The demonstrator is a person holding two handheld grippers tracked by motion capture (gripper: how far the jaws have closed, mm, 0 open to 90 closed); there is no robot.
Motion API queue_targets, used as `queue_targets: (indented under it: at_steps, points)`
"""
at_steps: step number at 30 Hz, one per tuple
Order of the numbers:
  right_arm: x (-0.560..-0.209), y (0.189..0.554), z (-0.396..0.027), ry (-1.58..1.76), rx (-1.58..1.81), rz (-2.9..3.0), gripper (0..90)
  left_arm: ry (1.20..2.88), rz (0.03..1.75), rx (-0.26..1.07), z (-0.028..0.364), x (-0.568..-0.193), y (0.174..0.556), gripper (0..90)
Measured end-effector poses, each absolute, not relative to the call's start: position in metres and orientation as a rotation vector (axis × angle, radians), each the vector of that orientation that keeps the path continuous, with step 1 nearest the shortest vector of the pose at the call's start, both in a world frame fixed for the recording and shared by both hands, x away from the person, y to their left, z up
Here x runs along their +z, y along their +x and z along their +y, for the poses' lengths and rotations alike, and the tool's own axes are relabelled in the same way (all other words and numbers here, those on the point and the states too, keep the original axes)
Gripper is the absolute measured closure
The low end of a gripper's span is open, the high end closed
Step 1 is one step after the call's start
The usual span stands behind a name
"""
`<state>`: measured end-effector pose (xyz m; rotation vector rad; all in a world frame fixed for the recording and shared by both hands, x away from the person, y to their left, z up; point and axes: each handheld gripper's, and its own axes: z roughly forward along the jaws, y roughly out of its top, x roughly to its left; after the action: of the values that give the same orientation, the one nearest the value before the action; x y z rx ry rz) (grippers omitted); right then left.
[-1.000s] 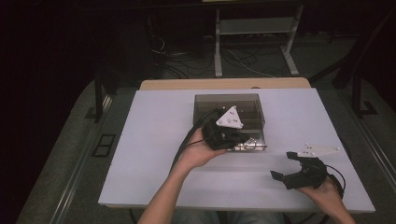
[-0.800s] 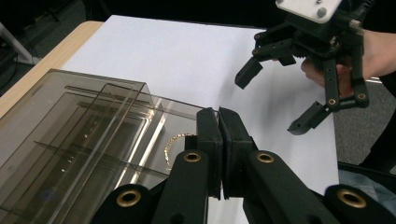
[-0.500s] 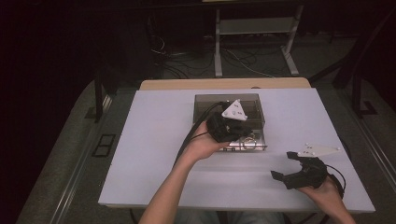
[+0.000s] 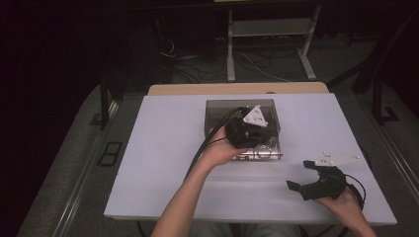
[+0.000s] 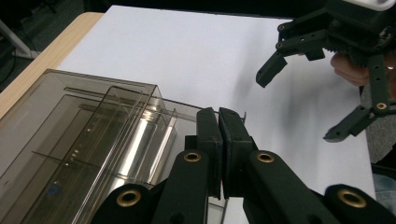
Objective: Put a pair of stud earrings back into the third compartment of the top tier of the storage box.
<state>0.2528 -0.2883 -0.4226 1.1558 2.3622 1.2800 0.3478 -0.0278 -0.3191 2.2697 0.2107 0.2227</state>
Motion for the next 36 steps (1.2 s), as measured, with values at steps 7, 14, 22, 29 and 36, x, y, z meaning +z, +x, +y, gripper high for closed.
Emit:
queue_targets:
  at_steps: [7, 14, 22, 29, 36]
  points:
    - [-0.423, 0.253, -0.288, 1.153, 1.280, 2.366, 0.3, 2.275, 0.223, 0.223, -0.031, -0.327, 0.356, 87.4]
    - [-0.423, 0.253, -0.288, 1.149, 1.280, 2.364, 0.3, 2.285, 0.237, 0.220, -0.036, -0.336, 0.363, 87.4]
    - [-0.424, 0.254, -0.289, 1.145, 1.279, 2.369, 0.3, 2.277, 0.261, 0.247, -0.038, -0.344, 0.371, 87.4]
    - [-0.423, 0.254, -0.289, 1.150, 1.283, 2.366, 0.3, 2.286, 0.248, 0.245, -0.038, -0.350, 0.372, 87.3]
    - [-0.423, 0.254, -0.289, 1.150, 1.283, 2.367, 0.3, 2.291, 0.238, 0.184, -0.036, -0.355, 0.367, 79.3]
